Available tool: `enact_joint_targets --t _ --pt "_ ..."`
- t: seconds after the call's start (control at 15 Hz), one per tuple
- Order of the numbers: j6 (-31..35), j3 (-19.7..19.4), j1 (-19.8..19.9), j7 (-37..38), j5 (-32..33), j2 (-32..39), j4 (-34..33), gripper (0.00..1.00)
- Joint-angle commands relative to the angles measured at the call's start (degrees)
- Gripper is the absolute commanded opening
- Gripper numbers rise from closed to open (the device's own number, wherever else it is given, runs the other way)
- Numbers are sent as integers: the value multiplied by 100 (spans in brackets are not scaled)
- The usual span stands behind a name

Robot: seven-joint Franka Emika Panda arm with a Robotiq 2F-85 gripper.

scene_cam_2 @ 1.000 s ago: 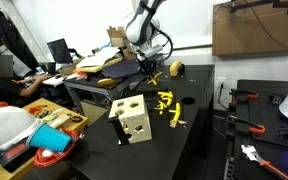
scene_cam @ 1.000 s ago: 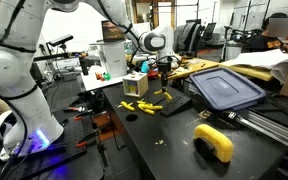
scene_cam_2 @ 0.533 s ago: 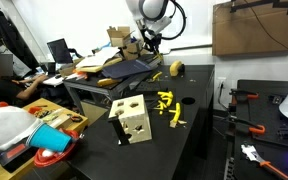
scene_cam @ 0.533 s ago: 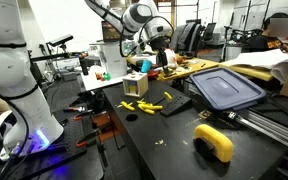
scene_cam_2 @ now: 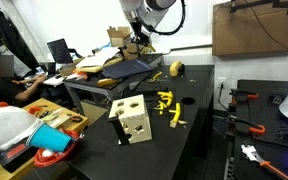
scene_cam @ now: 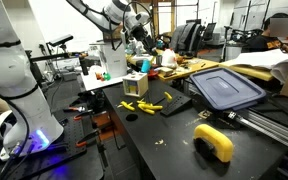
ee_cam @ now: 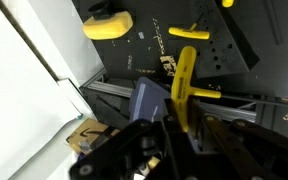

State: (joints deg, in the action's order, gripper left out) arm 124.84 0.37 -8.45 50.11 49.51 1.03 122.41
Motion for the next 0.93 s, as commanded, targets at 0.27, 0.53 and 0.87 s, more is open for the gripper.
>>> enact_joint_targets --t 0.27,0.53,0.87 --pt "-553 939 -328 146 513 -220 325 4" --pt "-705 1101 -393 -168 452 -145 367 4" --pt "-586 1137 -408 -202 550 209 612 4"
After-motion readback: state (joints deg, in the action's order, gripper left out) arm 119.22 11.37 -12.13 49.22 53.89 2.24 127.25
